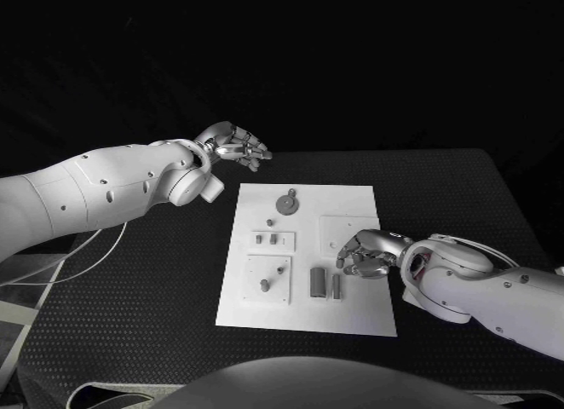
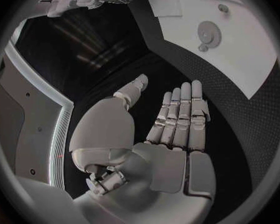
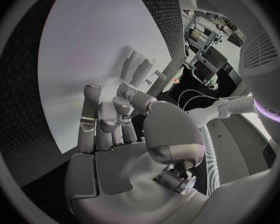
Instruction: Assemble the parts on the task board
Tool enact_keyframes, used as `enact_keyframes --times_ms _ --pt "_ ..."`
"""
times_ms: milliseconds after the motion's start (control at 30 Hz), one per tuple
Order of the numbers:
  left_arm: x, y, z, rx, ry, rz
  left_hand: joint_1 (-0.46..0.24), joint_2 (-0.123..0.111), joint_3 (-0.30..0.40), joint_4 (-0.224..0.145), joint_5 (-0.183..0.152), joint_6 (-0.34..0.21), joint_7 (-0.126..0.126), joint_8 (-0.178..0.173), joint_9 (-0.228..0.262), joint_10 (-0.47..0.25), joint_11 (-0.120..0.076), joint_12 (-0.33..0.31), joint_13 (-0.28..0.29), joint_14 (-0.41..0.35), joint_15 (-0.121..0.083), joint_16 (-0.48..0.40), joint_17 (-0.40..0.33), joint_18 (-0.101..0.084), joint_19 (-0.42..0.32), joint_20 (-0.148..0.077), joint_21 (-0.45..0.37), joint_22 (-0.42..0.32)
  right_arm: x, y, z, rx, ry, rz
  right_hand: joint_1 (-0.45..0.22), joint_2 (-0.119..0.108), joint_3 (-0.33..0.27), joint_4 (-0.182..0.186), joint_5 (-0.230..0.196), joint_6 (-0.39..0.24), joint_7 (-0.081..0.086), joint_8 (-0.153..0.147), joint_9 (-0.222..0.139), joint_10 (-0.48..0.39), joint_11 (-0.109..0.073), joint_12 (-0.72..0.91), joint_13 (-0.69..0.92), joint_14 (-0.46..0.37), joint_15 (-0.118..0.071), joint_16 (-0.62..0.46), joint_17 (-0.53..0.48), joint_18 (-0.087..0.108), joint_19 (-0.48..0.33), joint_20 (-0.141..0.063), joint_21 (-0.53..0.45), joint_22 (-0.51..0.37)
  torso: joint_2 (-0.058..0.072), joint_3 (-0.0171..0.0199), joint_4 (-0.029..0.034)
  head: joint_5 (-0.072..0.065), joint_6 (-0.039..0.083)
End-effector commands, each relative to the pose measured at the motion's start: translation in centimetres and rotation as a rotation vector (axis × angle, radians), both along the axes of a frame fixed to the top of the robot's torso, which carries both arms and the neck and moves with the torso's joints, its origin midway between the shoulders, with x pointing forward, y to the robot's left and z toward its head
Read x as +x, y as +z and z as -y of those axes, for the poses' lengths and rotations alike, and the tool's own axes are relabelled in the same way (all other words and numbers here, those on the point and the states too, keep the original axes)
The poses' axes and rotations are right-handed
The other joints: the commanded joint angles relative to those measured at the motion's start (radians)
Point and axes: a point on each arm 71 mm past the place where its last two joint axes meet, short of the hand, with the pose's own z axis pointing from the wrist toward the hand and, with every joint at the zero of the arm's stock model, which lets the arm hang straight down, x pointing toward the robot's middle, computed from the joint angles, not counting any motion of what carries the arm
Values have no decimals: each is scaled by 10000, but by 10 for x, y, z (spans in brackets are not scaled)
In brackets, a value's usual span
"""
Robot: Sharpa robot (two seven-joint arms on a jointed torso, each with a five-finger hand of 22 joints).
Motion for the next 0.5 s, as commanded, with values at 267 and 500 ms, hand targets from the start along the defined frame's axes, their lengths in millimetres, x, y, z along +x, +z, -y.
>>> enact_keyframes --times_ms 267,500 --pt "0 1 3 -75 -177 11 -9 -23 -26 63 -33 -38 127 50 -17 -38 -19 67 -12 86 9 -38 19 179 -24 12 33 -15 -5 -5 -8 -176 590 -293 -89 148 115 5 18 -119 324 108 -45 2 43 59 -23 0 18 3 13 161 -42 52 58 213 2 2 -3 5 -25" --pt "0 1 2 -73 -170 12 -8 -23 -27 63 -33 -40 127 50 -18 -40 -19 67 -14 87 8 -41 22 179 -25 11 33 -16 -5 -9 -10 -264 676 -462 -106 168 125 4 18 -107 320 116 -55 2 38 62 -25 0 13 5 14 161 -44 54 64 212 1 3 -7 5 -34"
